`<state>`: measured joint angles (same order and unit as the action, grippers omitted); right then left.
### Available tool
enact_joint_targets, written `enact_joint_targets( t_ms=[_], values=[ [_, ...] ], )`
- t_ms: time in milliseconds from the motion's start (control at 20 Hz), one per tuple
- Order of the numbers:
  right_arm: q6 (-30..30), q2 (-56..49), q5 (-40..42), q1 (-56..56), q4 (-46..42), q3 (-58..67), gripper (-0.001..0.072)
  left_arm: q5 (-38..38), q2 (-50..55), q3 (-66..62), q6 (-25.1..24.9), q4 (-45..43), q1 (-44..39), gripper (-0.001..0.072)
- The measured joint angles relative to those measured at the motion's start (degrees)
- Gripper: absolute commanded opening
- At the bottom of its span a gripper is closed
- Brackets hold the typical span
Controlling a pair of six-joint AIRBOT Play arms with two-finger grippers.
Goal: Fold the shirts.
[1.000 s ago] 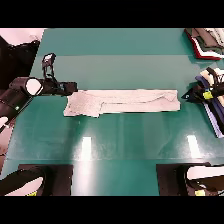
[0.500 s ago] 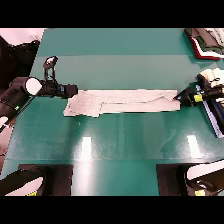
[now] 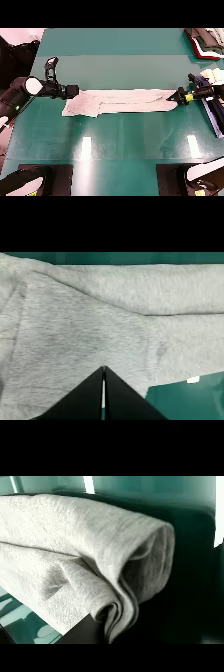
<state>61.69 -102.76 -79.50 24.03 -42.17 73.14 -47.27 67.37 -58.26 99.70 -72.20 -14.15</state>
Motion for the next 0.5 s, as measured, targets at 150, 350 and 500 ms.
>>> enact_joint_targets(
  t_ms=[150, 350, 500],
  values=[
    [-0.8, 2.9, 0.0, -0.8, 0.4, 0.0, 0.0013, 0.8, 0.9, -0.4, -0.7, 1.5, -2.7, 0.0023],
    [-1.0, 9.0, -1.4, -3.3, 3.3, 1.2, 0.0013, 1.3, 7.4, -5.2, -2.4, 2.5, -8.5, 0.0024],
    [0.4, 12.9, -3.9, -7.5, 5.9, 5.9, 0.0013, 1.4, 16.0, -13.4, -4.5, 4.3, -13.0, 0.0024]
  ],
)
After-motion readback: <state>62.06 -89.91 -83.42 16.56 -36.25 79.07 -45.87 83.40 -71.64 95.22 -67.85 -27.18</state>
